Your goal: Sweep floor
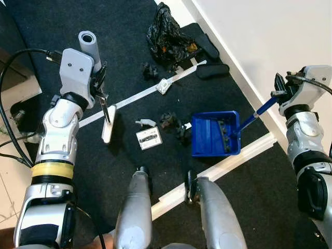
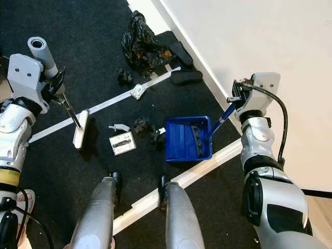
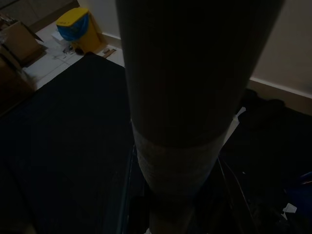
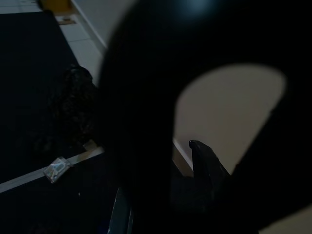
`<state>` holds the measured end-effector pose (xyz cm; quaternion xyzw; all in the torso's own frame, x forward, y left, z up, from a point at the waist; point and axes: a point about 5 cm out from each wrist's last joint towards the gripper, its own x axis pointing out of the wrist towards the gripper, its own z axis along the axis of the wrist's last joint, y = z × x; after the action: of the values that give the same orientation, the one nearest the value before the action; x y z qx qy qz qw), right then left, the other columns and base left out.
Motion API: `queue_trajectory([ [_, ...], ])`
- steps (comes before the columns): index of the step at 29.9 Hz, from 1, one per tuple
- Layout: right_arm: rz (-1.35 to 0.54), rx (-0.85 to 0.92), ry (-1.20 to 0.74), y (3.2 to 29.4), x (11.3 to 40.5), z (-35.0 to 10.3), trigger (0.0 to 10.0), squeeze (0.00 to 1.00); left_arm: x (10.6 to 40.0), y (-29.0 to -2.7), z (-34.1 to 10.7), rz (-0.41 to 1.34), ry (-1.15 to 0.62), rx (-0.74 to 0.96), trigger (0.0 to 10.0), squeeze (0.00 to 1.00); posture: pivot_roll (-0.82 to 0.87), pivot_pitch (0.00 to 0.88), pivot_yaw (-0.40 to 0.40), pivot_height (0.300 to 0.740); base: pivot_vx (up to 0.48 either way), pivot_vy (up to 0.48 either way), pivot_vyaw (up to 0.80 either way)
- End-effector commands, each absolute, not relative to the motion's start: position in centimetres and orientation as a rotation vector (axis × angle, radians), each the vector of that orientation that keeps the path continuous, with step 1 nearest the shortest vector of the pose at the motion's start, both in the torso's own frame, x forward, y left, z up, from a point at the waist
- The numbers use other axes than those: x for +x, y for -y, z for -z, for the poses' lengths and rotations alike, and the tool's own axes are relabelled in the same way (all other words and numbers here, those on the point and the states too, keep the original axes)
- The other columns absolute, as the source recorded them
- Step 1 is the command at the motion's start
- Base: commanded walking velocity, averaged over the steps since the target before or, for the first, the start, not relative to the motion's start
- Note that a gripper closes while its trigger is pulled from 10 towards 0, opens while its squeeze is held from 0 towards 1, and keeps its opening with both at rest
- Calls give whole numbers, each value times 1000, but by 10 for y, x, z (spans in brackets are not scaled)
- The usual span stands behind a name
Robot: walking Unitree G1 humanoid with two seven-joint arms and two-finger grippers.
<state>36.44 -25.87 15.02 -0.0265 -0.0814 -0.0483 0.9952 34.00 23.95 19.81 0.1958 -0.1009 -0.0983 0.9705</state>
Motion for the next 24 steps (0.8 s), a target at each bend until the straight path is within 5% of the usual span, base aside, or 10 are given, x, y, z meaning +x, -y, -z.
queue_trajectory([
  [1, 120, -8, 64, 259, 359, -129, 10000, 0, 340, -237, -195, 215, 207, 422, 10000, 0, 235, 402, -33, 740, 0, 0, 0],
  [19, -9, 172, 61, 238, 372, -137, 10000, 0, 346, -228, -194, 244, 214, 412, 10000, 0, 223, 401, -46, 740, 0, 0, 0],
  [24, 22, 178, 49, 240, 364, -124, 10000, 0, 363, -195, -166, 283, 153, 375, 10000, 0, 168, 396, -59, 740, 0, 0, 0],
])
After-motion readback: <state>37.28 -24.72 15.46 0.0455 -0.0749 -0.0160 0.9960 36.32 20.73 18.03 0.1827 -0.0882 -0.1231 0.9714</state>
